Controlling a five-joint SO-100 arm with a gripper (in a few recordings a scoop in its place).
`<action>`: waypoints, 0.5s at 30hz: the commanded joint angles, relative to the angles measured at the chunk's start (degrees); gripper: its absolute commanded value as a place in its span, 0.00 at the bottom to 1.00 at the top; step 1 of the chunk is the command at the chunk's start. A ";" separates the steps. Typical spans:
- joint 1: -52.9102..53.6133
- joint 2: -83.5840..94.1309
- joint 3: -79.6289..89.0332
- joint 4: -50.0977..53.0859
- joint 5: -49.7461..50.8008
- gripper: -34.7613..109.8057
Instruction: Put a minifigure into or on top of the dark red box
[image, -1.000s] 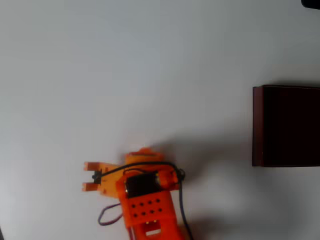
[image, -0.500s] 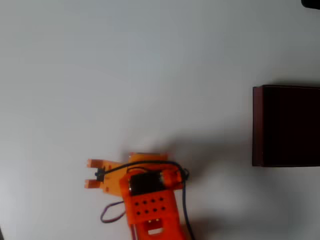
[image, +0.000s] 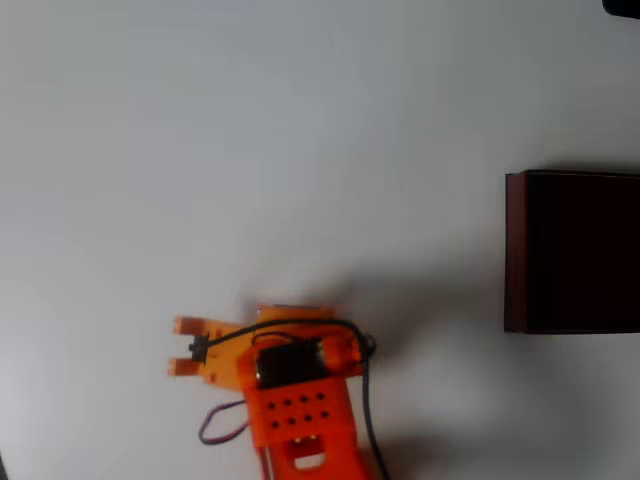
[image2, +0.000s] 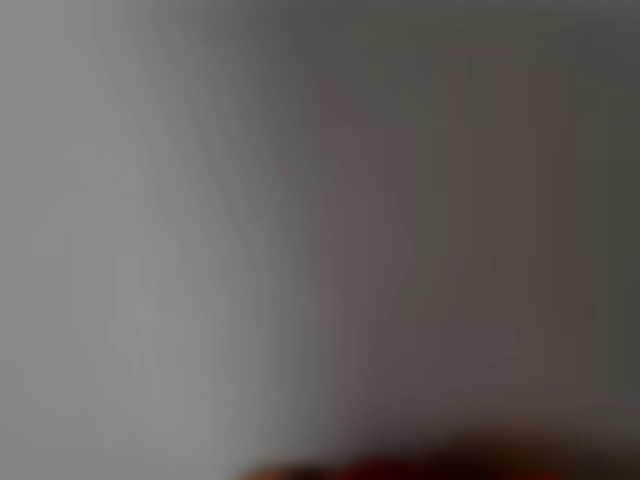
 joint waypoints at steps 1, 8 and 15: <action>-3.60 0.53 -6.94 5.19 2.29 0.24; -8.53 4.13 -21.53 18.02 7.91 0.24; -4.13 13.36 -31.03 28.12 11.78 0.24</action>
